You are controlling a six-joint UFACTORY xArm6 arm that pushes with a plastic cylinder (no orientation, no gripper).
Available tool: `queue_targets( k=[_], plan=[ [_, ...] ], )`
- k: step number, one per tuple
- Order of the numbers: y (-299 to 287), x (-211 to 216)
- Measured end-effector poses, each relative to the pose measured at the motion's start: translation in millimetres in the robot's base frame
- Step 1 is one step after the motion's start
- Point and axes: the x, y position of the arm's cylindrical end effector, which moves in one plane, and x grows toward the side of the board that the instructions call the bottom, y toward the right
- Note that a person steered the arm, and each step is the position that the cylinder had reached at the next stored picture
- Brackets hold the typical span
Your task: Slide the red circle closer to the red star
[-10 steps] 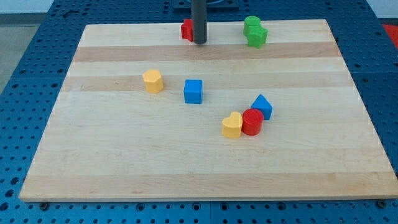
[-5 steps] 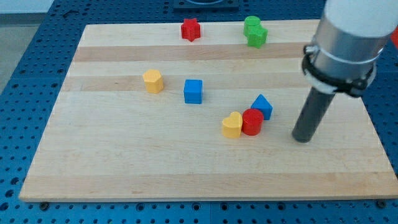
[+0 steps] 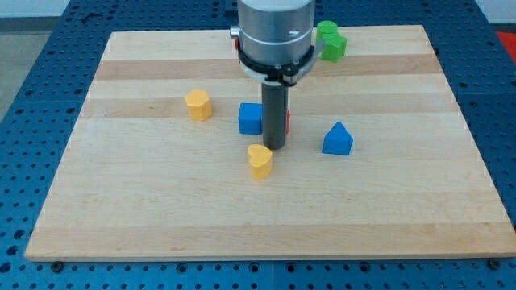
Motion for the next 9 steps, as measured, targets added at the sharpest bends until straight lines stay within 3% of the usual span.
queue_targets(
  k=[3, 5, 9],
  plan=[
    [2, -66],
    [40, -70],
    [2, -144]
  ],
)
